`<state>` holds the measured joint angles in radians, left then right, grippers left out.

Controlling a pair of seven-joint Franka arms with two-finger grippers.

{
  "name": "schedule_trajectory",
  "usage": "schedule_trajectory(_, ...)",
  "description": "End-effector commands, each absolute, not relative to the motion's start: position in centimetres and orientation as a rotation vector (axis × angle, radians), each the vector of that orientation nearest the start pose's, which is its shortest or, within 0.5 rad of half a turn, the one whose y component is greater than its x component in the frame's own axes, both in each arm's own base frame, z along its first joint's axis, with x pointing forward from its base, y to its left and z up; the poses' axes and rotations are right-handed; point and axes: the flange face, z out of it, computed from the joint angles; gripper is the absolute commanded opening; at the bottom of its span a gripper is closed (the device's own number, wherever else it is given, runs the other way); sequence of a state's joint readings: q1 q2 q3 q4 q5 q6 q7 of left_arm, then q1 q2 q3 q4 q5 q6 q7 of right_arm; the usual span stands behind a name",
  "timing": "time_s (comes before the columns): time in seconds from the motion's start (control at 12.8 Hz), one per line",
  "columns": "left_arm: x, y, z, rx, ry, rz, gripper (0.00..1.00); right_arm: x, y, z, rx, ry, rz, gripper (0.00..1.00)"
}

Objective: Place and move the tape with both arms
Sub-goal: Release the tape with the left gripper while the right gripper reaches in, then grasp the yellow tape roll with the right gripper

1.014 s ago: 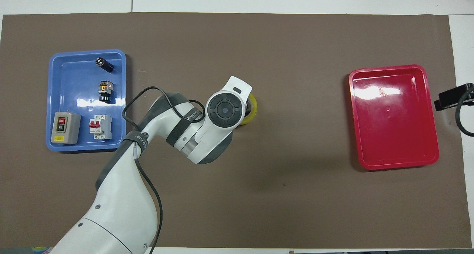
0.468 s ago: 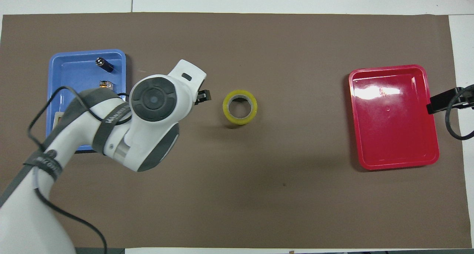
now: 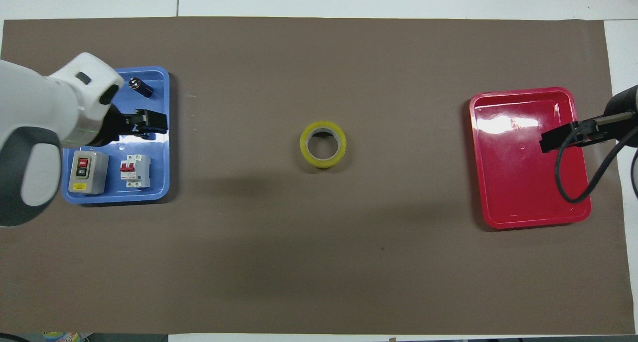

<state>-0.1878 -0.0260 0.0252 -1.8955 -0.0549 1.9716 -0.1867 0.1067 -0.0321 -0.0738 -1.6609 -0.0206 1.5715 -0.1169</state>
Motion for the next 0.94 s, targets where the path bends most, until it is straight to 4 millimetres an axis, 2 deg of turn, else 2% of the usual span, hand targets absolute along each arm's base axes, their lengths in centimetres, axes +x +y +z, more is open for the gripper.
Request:
schedule_trajectory(0.0, 56.7, -5.0, 55.7, -3.226, 0.018, -0.123, 1.00, 53.9, 4.1, 59.5, -3.140, -0.185, 0.024, 1.00)
schedule_trajectory(0.16, 58.2, -2.4, 58.8, -3.221, -0.002, -0.101, 1.00, 56.5, 11.2, 56.6, -3.128, -0.196, -0.037, 1.00)
schedule_trajectory(0.23, 58.3, -1.4, 60.1, -3.215, -0.004, -0.063, 1.00, 58.1, 14.4, 54.5, -3.118, -0.102, -0.045, 1.00)
schedule_trajectory(0.31, 58.0, -1.2, 61.2, -3.213, 0.033, -0.035, 1.00, 59.3, 18.3, 51.5, -3.111, -0.032, -0.074, 1.00)
schedule_trajectory(0.39, 57.2, -1.1, 61.7, -3.217, 0.046, 0.003, 1.00, 60.2, 21.0, 48.3, -3.101, -0.014, -0.118, 1.00)
schedule_trajectory(0.47, 55.4, -0.7, 62.2, -3.216, 0.040, 0.062, 1.00, 60.8, 21.9, 46.2, -3.100, -0.012, -0.123, 1.00)
schedule_trajectory(0.55, 53.8, -0.8, 61.3, -3.215, 0.047, 0.138, 1.00, 61.0, 23.5, 44.4, -3.103, -0.007, -0.115, 1.00)
schedule_trajectory(0.62, 52.7, -0.7, 60.8, -3.206, 0.048, 0.151, 1.00, 60.9, 26.6, 42.8, -3.096, 0.001, -0.138, 1.00)
schedule_trajectory(0.78, 52.9, -0.5, 60.8, -3.182, 0.105, 0.132, 1.00, 60.9, 30.2, 38.7, -3.086, 0.013, -0.168, 1.00)
schedule_trajectory(0.86, 53.0, -0.4, 61.2, -3.170, 0.127, 0.127, 1.00, 60.6, 30.8, 37.7, -3.090, -0.002, -0.151, 1.00)
